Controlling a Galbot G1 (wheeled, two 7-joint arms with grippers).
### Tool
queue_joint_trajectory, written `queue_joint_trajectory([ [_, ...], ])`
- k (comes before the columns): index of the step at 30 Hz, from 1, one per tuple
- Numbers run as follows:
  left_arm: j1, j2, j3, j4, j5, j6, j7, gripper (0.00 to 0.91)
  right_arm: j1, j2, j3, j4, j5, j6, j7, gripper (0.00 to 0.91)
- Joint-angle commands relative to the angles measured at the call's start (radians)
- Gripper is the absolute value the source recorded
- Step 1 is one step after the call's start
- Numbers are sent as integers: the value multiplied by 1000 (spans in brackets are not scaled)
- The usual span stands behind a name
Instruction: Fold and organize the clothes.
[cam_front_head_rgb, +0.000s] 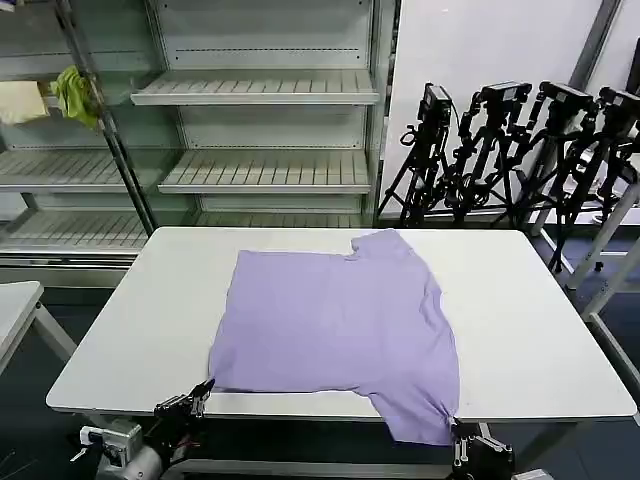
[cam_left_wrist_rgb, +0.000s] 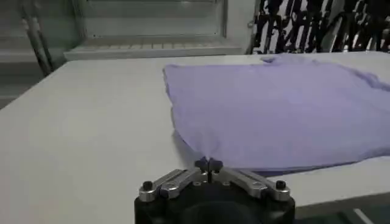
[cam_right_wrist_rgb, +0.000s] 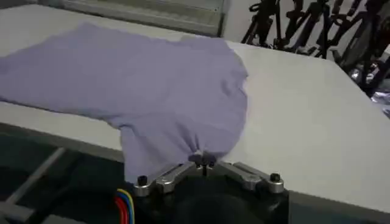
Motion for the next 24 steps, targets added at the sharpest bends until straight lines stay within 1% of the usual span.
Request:
queue_joint_trajectory([
  [1, 91, 0, -25, -54, 2, 0, 0, 0, -50, -21, 19, 49, 8, 0, 1, 0],
  [4, 127, -1, -37, -70, 5, 0, -1, 0, -52, -37, 18, 49, 26, 0, 16, 0],
  [8, 130, -3, -44, -81, 6, 0, -1, 10, -21, -43, -5, 49, 32, 1, 19, 0],
  [14, 60, 4, -60, -73, -6, 2, -1, 0, 111, -22, -34, 49, 42, 2, 18, 0],
  [16, 17, 5, -61, -67, -15, 1, 1, 10, 197, -5, -44, 36, 50, 3, 15, 0],
  [20, -46, 12, -57, -47, -36, -1, 1, 0, 319, 15, -40, 12, 102, 2, 14, 0],
  [24, -81, 27, -46, -20, -49, 0, 0, 0, 409, 19, -52, -23, 132, 1, 15, 0],
])
